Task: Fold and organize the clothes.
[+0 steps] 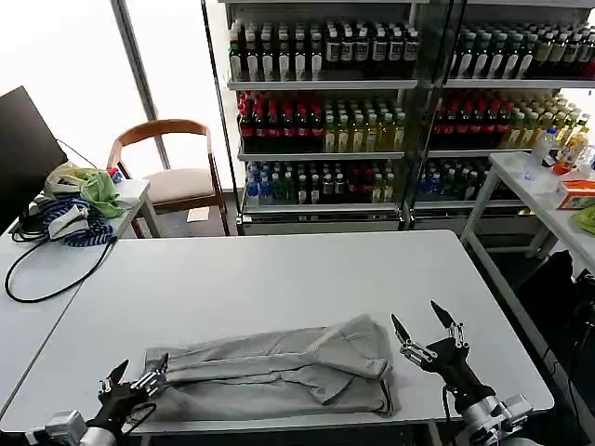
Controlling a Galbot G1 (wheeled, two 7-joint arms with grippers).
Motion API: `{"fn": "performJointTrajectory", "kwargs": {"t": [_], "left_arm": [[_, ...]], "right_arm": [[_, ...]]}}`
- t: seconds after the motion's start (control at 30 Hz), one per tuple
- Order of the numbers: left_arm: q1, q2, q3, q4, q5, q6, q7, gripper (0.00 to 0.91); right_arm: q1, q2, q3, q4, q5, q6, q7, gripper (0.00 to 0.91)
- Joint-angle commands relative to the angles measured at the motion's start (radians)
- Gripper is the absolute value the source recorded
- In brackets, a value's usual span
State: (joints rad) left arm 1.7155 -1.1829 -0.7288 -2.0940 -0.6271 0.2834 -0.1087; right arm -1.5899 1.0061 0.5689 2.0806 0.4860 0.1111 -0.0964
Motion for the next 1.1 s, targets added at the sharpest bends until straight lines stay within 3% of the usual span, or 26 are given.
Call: {"fn": "performJointTrajectory", "kwargs": {"t": [0.03, 0.23, 0.3, 0.33, 0.37, 0.43, 0.47, 1.1], "left_arm": [[-0.008, -0.06, 0.042, 0.067, 0.106, -0.047, 0.006, 0.907], [-0.005, -0.065, 0.05, 0.089, 0.114, -0.047, 0.015, 0.907], [-0.002, -0.064, 0.051, 0.086, 0.108, -0.046, 0.014, 0.867], [-0.002, -0.063, 0.051, 0.084, 0.106, -0.046, 0.015, 0.695], [0.0, -0.063, 0.052, 0.082, 0.106, -0.046, 0.015, 0.393], [0.003, -0.064, 0.055, 0.078, 0.106, -0.047, 0.01, 0.081], [0.003, -0.065, 0.054, 0.079, 0.104, -0.046, 0.011, 0.02], [-0.002, -0.084, 0.094, 0.076, 0.098, -0.099, -0.014, 0.0]], "right_arm": [[0.012, 0.002, 0.002, -0.039, 0.002, 0.057, -0.017, 0.907], [0.013, -0.007, 0.007, -0.034, 0.026, 0.045, -0.016, 0.907], [0.014, -0.007, 0.006, -0.03, 0.029, 0.041, -0.017, 0.907], [0.016, -0.006, 0.005, -0.029, 0.029, 0.04, -0.017, 0.907], [0.017, -0.006, 0.004, -0.029, 0.029, 0.04, -0.017, 0.907], [0.019, -0.004, 0.002, -0.026, 0.03, 0.036, -0.017, 0.907], [0.02, -0.003, 0.002, -0.025, 0.03, 0.035, -0.017, 0.907], [0.039, -0.004, -0.006, -0.03, 0.064, 0.016, -0.008, 0.907]]}}
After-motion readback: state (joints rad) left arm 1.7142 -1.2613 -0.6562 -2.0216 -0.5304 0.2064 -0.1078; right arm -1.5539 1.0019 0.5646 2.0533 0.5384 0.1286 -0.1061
